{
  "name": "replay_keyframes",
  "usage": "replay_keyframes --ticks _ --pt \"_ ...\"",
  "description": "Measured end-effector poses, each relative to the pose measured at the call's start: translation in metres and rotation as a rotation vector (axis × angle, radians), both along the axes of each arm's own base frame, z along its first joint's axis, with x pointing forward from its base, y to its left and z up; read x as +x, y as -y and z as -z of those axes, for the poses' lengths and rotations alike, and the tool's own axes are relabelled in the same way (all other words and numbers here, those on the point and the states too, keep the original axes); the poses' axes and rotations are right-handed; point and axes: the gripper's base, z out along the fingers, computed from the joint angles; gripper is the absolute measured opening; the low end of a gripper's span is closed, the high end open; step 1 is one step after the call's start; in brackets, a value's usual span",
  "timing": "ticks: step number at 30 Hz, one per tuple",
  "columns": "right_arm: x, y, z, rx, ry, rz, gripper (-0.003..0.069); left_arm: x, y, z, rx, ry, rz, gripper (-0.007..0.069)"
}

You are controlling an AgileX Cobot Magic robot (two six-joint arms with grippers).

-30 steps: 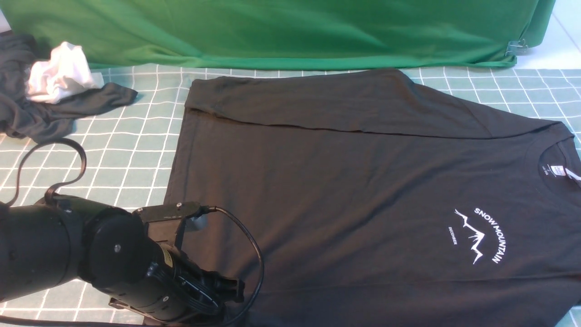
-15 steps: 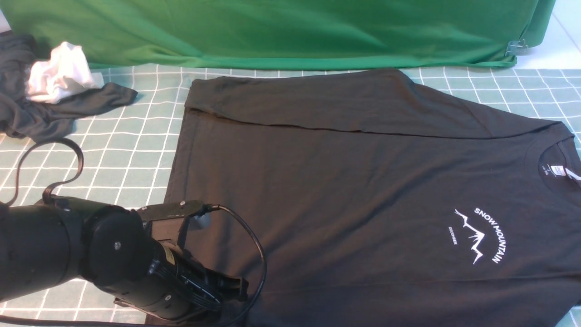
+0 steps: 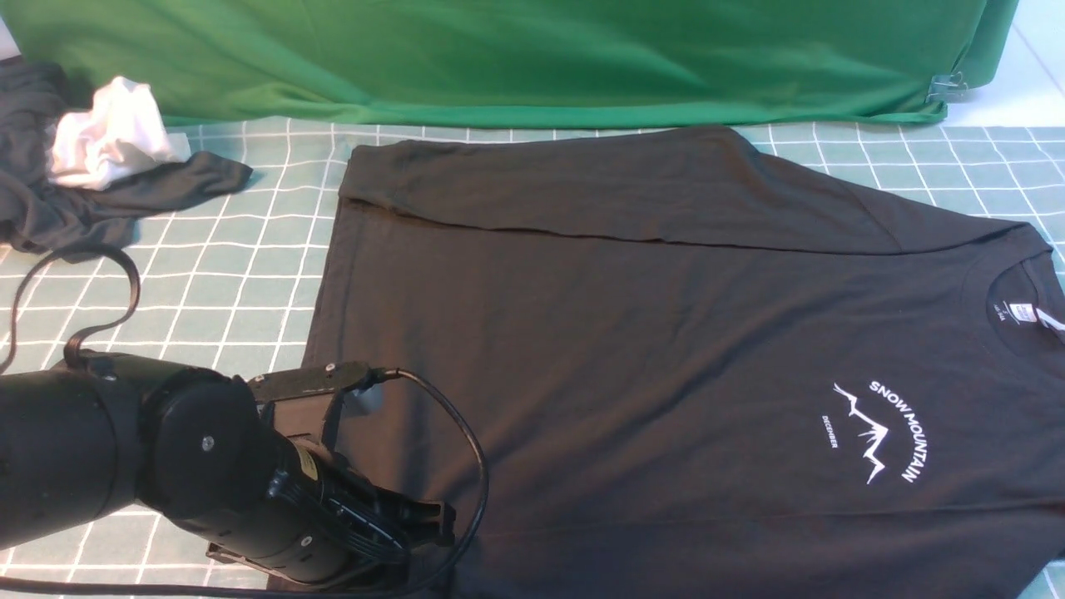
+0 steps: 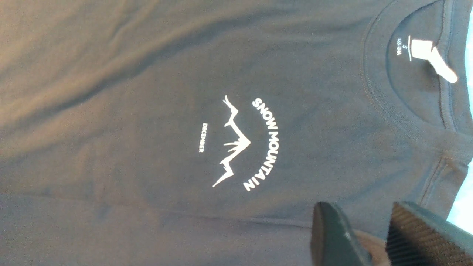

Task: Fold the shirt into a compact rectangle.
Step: 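Grasp the left edge of the dark T-shirt lying flat on the table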

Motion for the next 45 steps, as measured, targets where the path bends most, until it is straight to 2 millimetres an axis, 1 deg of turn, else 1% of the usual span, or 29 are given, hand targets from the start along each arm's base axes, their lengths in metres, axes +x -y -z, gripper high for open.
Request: replay_keyframes --ticks 5,6,7,8,11,13,15,16,17,20,22,24,27,31,33,35,37,42,45 --pt "0.000 0.000 0.000 0.000 0.000 0.000 0.0234 0.000 0.000 0.000 0.001 0.005 0.001 0.0263" --pt "0.000 0.000 0.000 0.000 0.000 0.000 0.0235 0.000 0.000 0.000 0.001 0.005 0.001 0.0267" --pt "0.000 0.000 0.000 0.000 0.000 0.000 0.0236 0.001 0.000 0.000 -0.002 0.017 -0.002 0.0301" --pt "0.000 0.000 0.000 0.000 0.000 0.000 0.0237 0.002 0.000 0.000 -0.004 0.022 -0.003 0.0311" --pt "0.000 0.000 0.000 0.000 0.000 0.000 0.0237 0.003 0.001 -0.001 -0.008 0.037 -0.006 0.0317" --pt "0.000 0.000 0.000 0.000 0.000 0.000 0.0237 0.004 0.001 -0.001 -0.010 0.044 -0.008 0.0295" --pt "0.000 0.000 0.000 0.000 0.000 0.000 0.0237 0.004 0.001 -0.001 -0.010 0.045 -0.008 0.0242" --pt "0.000 0.000 0.000 0.000 0.000 0.000 0.0237 0.004 0.001 -0.001 -0.010 0.045 -0.008 0.0242" --pt "0.000 0.000 0.000 0.000 0.000 0.000 0.0237 0.003 0.001 -0.001 -0.007 0.035 -0.005 0.0201" --pt "0.000 0.000 0.000 0.000 0.000 0.000 0.0237 0.000 0.000 0.000 0.005 0.005 0.014 0.0138" --pt "0.000 0.000 0.000 0.000 0.000 0.000 0.0237 -0.002 -0.001 0.001 0.019 -0.017 0.040 0.0120" --pt "0.000 0.000 0.000 0.000 0.000 0.000 0.0237 -0.003 -0.001 0.001 0.023 -0.023 0.045 0.0118" --pt "0.000 0.000 0.000 0.000 0.000 0.000 0.0237 -0.002 -0.001 -0.001 0.035 -0.023 0.059 0.0128" --pt "0.000 0.000 0.000 0.000 0.000 0.000 0.0237 0.002 0.001 -0.009 0.048 -0.034 0.085 0.0194" --pt "0.000 0.000 0.000 0.000 0.000 0.000 0.0237 0.001 0.000 -0.010 0.053 -0.046 0.090 0.0221" --pt "0.000 0.000 0.000 0.000 0.000 0.000 0.0237 -0.001 0.000 -0.010 0.059 -0.071 0.095 0.0265" --pt "0.000 0.000 0.000 0.000 0.000 0.000 0.0237 -0.002 0.000 -0.010 0.057 -0.084 0.093 0.0288" --pt "0.000 0.000 0.000 0.000 0.000 0.000 0.0237 -0.002 0.003 -0.011 0.023 -0.094 0.067 0.0311" --pt "0.000 0.000 0.000 0.000 0.000 0.000 0.0237 0.000 0.004 -0.005 0.023 -0.098 0.058 0.0312"
